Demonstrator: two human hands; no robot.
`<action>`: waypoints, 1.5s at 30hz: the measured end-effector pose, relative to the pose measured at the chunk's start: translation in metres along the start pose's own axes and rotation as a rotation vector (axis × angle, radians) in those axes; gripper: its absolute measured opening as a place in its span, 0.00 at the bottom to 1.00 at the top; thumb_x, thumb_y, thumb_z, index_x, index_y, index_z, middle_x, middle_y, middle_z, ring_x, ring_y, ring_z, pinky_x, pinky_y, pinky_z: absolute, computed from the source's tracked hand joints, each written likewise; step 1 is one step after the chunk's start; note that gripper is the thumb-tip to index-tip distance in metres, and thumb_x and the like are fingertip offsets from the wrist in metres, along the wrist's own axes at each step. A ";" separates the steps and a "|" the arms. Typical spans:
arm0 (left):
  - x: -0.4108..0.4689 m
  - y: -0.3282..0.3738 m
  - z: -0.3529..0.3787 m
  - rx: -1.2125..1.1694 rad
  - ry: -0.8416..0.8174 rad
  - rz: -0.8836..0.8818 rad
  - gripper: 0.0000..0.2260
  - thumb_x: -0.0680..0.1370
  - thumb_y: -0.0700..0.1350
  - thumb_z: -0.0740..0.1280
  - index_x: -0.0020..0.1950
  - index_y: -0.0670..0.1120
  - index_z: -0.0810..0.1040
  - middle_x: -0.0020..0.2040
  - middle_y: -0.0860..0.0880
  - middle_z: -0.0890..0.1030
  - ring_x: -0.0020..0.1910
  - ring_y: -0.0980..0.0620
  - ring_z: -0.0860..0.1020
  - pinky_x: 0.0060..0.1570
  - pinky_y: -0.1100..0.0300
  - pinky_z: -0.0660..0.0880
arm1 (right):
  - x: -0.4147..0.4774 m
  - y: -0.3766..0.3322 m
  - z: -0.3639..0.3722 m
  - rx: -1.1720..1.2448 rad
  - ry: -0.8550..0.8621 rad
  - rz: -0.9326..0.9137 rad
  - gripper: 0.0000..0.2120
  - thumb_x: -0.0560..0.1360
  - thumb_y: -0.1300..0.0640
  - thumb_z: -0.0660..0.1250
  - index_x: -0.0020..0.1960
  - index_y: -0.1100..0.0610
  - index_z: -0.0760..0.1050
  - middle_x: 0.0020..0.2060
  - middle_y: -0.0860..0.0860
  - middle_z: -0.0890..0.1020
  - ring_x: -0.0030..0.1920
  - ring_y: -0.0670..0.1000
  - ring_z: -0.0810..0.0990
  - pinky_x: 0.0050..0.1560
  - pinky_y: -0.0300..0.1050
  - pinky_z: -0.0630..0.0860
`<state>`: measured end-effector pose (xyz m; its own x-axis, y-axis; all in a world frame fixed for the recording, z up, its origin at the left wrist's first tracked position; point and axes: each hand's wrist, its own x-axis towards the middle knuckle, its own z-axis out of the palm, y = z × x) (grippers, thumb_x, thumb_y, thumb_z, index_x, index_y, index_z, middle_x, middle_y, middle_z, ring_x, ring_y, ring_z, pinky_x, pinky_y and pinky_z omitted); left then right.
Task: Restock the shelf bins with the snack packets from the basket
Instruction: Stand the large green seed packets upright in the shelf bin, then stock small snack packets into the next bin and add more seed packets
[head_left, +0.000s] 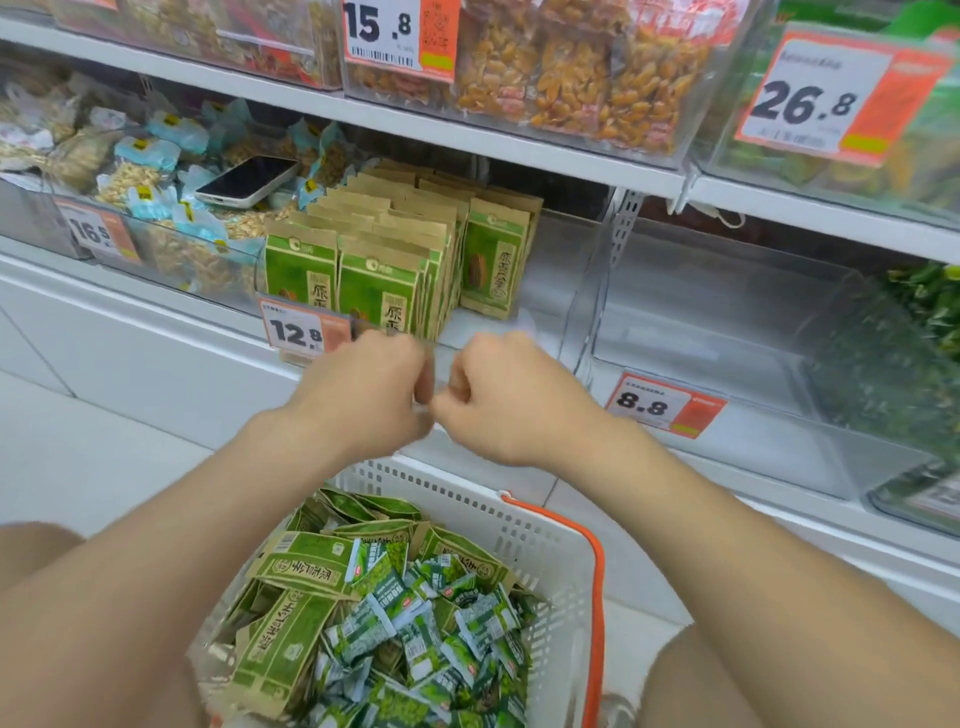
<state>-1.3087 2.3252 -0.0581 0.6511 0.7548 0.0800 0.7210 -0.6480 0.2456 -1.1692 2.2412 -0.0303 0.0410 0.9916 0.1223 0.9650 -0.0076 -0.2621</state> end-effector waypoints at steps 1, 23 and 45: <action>-0.003 0.002 0.011 0.055 -0.131 0.030 0.09 0.71 0.52 0.73 0.42 0.58 0.73 0.42 0.54 0.78 0.46 0.46 0.81 0.45 0.50 0.81 | -0.011 0.005 0.005 -0.046 -0.093 -0.014 0.17 0.75 0.51 0.64 0.31 0.56 0.66 0.28 0.53 0.70 0.37 0.61 0.76 0.29 0.45 0.64; -0.041 0.019 0.237 0.361 -0.744 0.215 0.33 0.80 0.33 0.67 0.82 0.48 0.59 0.80 0.43 0.59 0.77 0.35 0.63 0.70 0.41 0.72 | -0.090 0.068 0.098 -0.370 -0.747 -0.148 0.09 0.80 0.62 0.60 0.41 0.55 0.70 0.38 0.52 0.74 0.34 0.52 0.74 0.31 0.46 0.72; -0.006 0.022 0.148 -0.695 -0.272 -0.244 0.05 0.80 0.40 0.73 0.45 0.46 0.86 0.42 0.49 0.86 0.39 0.55 0.81 0.41 0.63 0.76 | -0.058 0.086 0.077 -0.006 -0.444 0.164 0.10 0.74 0.58 0.72 0.52 0.57 0.74 0.50 0.55 0.77 0.52 0.58 0.77 0.45 0.49 0.78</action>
<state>-1.2613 2.2914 -0.1966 0.5932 0.7580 -0.2710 0.5956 -0.1868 0.7813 -1.1087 2.1928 -0.1336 0.0794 0.9365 -0.3416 0.9565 -0.1681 -0.2383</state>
